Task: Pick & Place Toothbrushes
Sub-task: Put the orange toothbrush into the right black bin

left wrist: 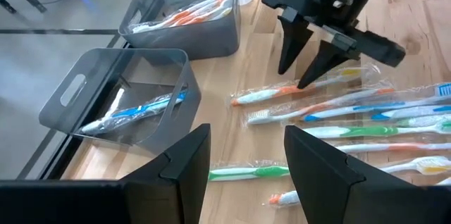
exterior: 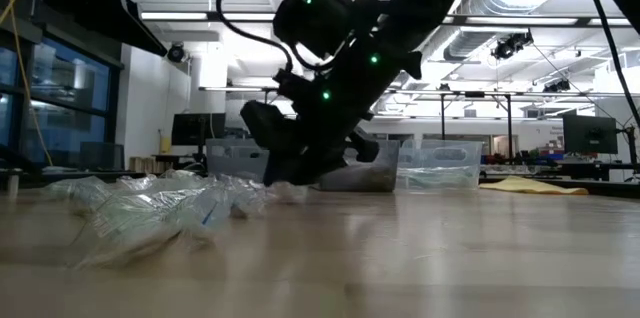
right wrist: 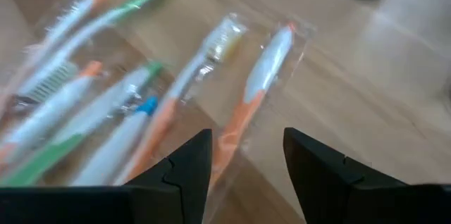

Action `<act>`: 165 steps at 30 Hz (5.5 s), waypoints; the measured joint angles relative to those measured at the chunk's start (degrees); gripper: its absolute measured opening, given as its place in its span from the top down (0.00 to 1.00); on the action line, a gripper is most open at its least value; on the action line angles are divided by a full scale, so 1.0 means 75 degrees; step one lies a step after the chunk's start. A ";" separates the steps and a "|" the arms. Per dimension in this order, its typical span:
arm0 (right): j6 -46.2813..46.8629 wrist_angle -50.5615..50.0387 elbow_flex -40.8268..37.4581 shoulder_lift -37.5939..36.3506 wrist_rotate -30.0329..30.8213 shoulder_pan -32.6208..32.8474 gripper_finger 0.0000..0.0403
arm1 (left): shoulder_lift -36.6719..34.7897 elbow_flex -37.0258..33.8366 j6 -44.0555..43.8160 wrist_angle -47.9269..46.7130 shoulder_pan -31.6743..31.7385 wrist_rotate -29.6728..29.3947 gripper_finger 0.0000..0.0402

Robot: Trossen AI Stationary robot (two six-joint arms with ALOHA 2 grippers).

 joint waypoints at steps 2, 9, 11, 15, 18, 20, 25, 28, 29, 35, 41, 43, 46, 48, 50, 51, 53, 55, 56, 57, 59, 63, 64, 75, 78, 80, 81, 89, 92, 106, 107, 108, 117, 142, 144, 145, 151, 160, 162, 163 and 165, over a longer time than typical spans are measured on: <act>0.0019 -0.0078 0.0000 0.0000 -0.0080 -0.0029 0.58 | 0.0000 0.0000 0.0000 0.0000 0.0002 0.0000 0.56; 0.0016 -0.0030 0.0000 0.0000 -0.0092 0.0038 0.58 | 0.0000 0.0000 0.0000 0.0000 0.0000 0.0000 0.56; 0.0016 -0.0028 0.0000 0.0000 -0.0286 0.0029 0.58 | 0.0000 0.0000 0.0000 0.0000 0.0003 0.0000 0.56; -0.0073 -0.0069 0.0003 0.0032 -0.0715 0.0024 0.58 | 0.0000 0.0000 0.0000 0.0001 0.0001 0.0000 0.56; -0.0035 -0.0175 0.0006 0.0038 -0.0692 -0.0014 0.59 | 0.0000 0.0000 0.0000 0.0003 0.0003 0.0000 0.56; -0.0016 -0.0203 0.0012 0.0055 -0.0764 -0.0038 0.62 | 0.0000 0.0000 -0.0003 0.0000 0.0003 0.0000 0.56; -0.0016 -0.0277 0.0015 0.0055 -0.0960 -0.0084 0.76 | 0.0000 0.0000 0.0000 0.0001 0.0001 0.0000 0.56; -0.0097 -0.0276 0.0015 0.0061 -0.0954 -0.0087 0.87 | 0.0000 0.0000 -0.0003 0.0002 0.0002 0.0000 0.56; -0.0190 -0.0273 0.0015 0.0064 -0.0966 -0.0090 0.90 | 0.0000 0.0003 0.0000 0.0001 0.0001 0.0000 0.56; -0.0417 -0.0201 0.0015 0.0062 -0.1219 -0.0090 0.95 | 0.0000 0.0003 -0.0001 0.0000 0.0001 0.0000 0.56; -0.0552 -0.0767 -0.0012 -0.0394 -0.1424 -0.0063 0.97 | 0.0000 0.0003 -0.0001 0.0002 0.0002 0.0000 0.56; -0.0643 -0.1036 -0.0009 -0.0699 -0.1375 -0.0053 0.97 | 0.0000 0.0003 0.0000 0.0000 0.0002 0.0000 0.56; -0.0709 -0.1496 0.0000 -0.1164 -0.1087 -0.0073 0.97 | 0.0000 0.0003 0.0000 0.0003 0.0003 0.0000 0.56; -0.0909 -0.2009 -0.0005 -0.1507 -0.0742 -0.0094 0.97 | -0.0001 0.0003 -0.0001 0.0000 0.0001 0.0000 0.56; -0.1158 -0.2297 -0.0004 -0.1881 -0.0386 -0.0191 0.97 | -0.0001 0.0008 0.0000 0.0003 0.0003 0.0000 0.56; -0.1278 -0.2549 -0.0003 -0.2085 -0.0235 -0.0267 0.97 | 0.0000 0.0009 0.0000 0.0001 0.0000 0.0000 0.56; -0.1538 -0.2793 -0.0002 -0.2404 0.0036 -0.0506 0.97 | 0.0000 0.0010 -0.0001 0.0009 0.0002 0.0000 0.56; -0.1878 -0.2951 0.0000 -0.2653 -0.0002 -0.0827 0.97 | 0.0008 0.0012 -0.0001 0.0003 0.0000 0.0006 0.56; -0.2074 -0.2987 0.0000 -0.2709 -0.0017 -0.0982 0.97 | 0.0015 0.0012 -0.0002 0.0007 0.0001 0.0007 0.56; -0.2245 -0.2990 0.0000 -0.2775 -0.0052 -0.1145 0.97 | 0.0016 0.0012 -0.0003 0.0008 0.0001 0.0009 0.56; -0.2656 -0.2980 0.0000 -0.2815 -0.0087 -0.1475 0.97 | 0.0017 0.0012 0.0000 0.0001 0.0001 0.0010 0.56; -0.3201 -0.2975 0.0000 -0.2730 -0.0642 -0.2178 0.97 | 0.0018 0.0012 0.0000 0.0003 0.0001 0.0012 0.56; -0.3272 -0.2979 0.0000 -0.2689 -0.0707 -0.2343 0.97 | 0.0018 0.0012 0.0000 0.0000 0.0003 0.0014 0.56; -0.3812 -0.2917 0.0006 -0.2481 -0.1960 -0.3752 0.97 | 0.0017 0.0012 0.0003 0.0003 0.0000 0.0017 0.56; -0.4100 -0.2929 0.0000 -0.2178 -0.2044 -0.3852 0.97 | 0.0017 0.0012 0.0001 0.0002 0.0002 0.0020 0.56; -0.4214 -0.2926 0.0000 -0.2050 -0.2128 -0.3881 0.97 | 0.0019 0.0012 0.0002 -0.0002 0.0001 0.0023 0.56; -0.4249 -0.2887 0.0000 -0.1984 -0.2182 -0.3892 0.97 | 0.0017 0.0012 0.0003 0.0000 0.0003 0.0023 0.56; -0.4011 -0.2423 0.0003 -0.1766 -0.2303 -0.3876 0.96 | 0.0017 0.0012 0.0003 0.0001 0.0002 0.0023 0.56; -0.3612 -0.2426 0.0003 -0.1769 -0.2308 -0.3876 0.96 | 0.0017 0.0009 0.0003 0.0000 0.0001 0.0023 0.56; -0.3565 -0.2369 0.0001 -0.1424 -0.2240 -0.3817 0.89 | 0.0018 0.0006 0.0003 -0.0004 0.0000 0.0026 0.56; -0.3459 -0.2402 0.0000 -0.1452 -0.2253 -0.3817 0.87 | 0.0020 0.0006 0.0003 -0.0003 0.0002 0.0026 0.56; -0.3368 -0.2424 0.0000 -0.1470 -0.2253 -0.3817 0.84 | 0.0017 0.0006 0.0004 -0.0004 0.0001 0.0026 0.56; -0.3009 -0.2656 -0.0001 -0.1665 -0.2366 -0.3808 0.54 | 0.0020 0.0003 0.0004 -0.0003 0.0002 0.0026 0.56; -0.2375 -0.3442 0.0003 -0.3343 -0.1906 -0.2081 0.44 | 0.0019 0.0003 0.0006 -0.0003 0.0001 0.0025 0.56; -0.2330 -0.3469 0.0003 -0.3343 -0.1739 -0.1765 0.44 | 0.0020 0.0003 0.0003 -0.0003 0.0001 0.0026 0.56; -0.2221 -0.3464 0.0003 -0.3343 -0.1672 -0.1590 0.44 | 0.0020 0.0003 0.0003 -0.0003 0.0002 0.0026 0.56; -0.1613 -0.3151 0.0003 -0.2873 -0.0809 -0.0405 0.44 | 0.0018 0.0003 0.0003 -0.0003 0.0003 0.0026 0.56; -0.1446 -0.1128 0.0000 -0.1015 0.0448 0.0703 0.44 | 0.0020 0.0003 -0.0055 -0.0003 0.0001 0.0026 0.56; -0.1389 -0.0739 0.0000 -0.0714 0.0585 0.0758 0.44 | 0.0020 0.0003 -0.0060 -0.0004 0.0001 0.0026 0.56; -0.1381 -0.0586 0.0000 -0.0586 0.0569 0.0767 0.44 | 0.0020 0.0003 -0.0082 -0.0004 0.0002 0.0025 0.56; -0.1363 -0.0405 0.0000 -0.0388 0.0464 0.0767 0.44 | 0.0020 0.0003 -0.0090 -0.0006 0.0001 0.0026 0.56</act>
